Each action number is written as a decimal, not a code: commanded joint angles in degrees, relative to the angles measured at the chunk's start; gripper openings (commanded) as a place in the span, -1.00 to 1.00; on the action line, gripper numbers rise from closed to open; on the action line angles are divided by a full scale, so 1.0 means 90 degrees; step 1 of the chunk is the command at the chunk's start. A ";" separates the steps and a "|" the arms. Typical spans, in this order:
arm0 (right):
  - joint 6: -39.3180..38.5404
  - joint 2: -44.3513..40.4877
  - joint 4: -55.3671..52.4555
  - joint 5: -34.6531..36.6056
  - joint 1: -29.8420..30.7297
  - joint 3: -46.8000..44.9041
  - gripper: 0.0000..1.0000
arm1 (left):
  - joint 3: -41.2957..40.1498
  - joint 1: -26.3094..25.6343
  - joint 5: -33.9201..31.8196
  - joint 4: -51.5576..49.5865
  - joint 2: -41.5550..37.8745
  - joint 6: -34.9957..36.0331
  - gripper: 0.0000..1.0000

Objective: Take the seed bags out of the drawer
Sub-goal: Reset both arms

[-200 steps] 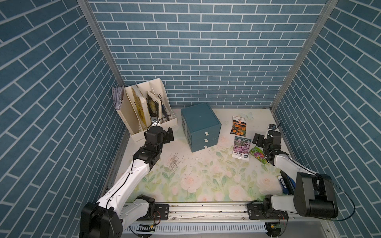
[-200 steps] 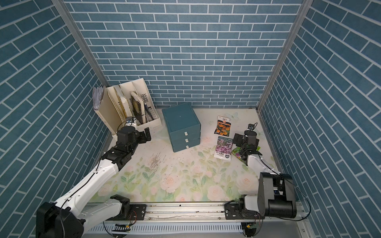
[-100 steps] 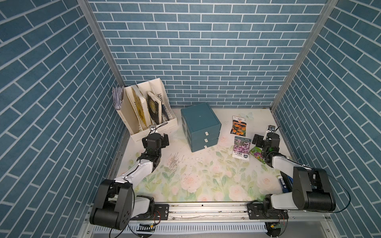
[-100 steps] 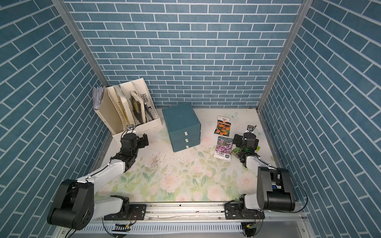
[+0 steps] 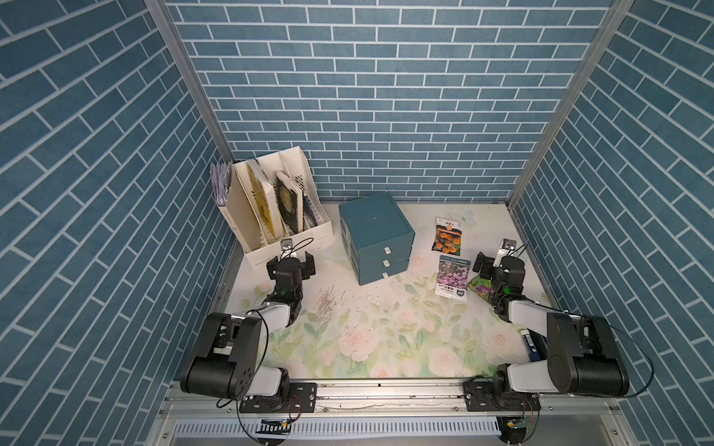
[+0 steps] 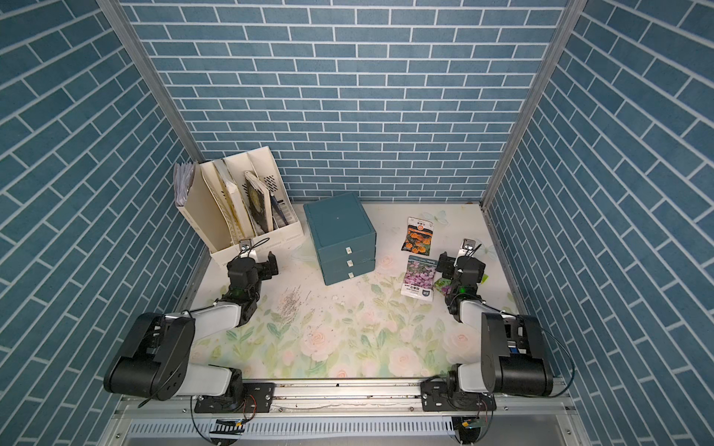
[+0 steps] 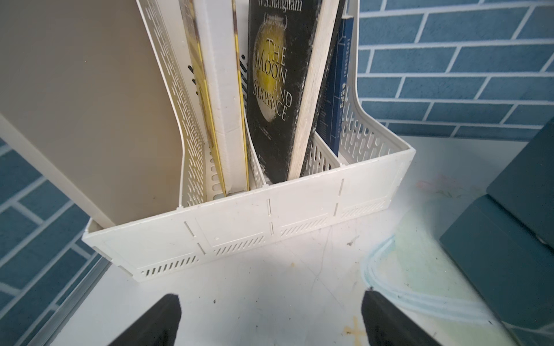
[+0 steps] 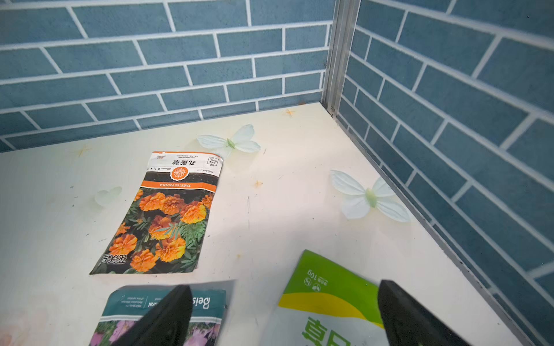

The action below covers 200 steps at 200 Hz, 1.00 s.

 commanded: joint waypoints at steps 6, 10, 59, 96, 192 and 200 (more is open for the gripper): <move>-0.0228 0.0050 0.0773 0.0094 -0.0028 -0.0159 1.00 | -0.0364 0.0133 0.0104 0.0952 0.0012 0.0149 0.97; -0.0242 0.0060 0.0825 0.0083 -0.0030 -0.0183 1.00 | -0.0399 0.0140 0.0118 0.1033 0.0004 0.0168 0.97; -0.0306 0.0163 0.1425 0.0017 -0.0021 -0.0482 1.00 | -0.0649 0.0193 0.0198 0.1664 0.0059 0.0396 0.97; -0.0346 0.0248 0.1923 -0.0099 -0.0021 -0.0752 1.00 | -0.0713 0.0294 0.0309 0.2063 0.0260 0.0417 0.97; -0.0834 0.0632 0.3227 -0.0109 0.0384 -0.1275 1.00 | -0.1068 0.0357 0.0187 0.2830 0.0491 0.0241 0.99; -0.0835 0.0632 0.3231 -0.0100 0.0387 -0.1276 1.00 | -0.1105 0.0401 0.0217 0.2933 0.0518 0.0210 1.00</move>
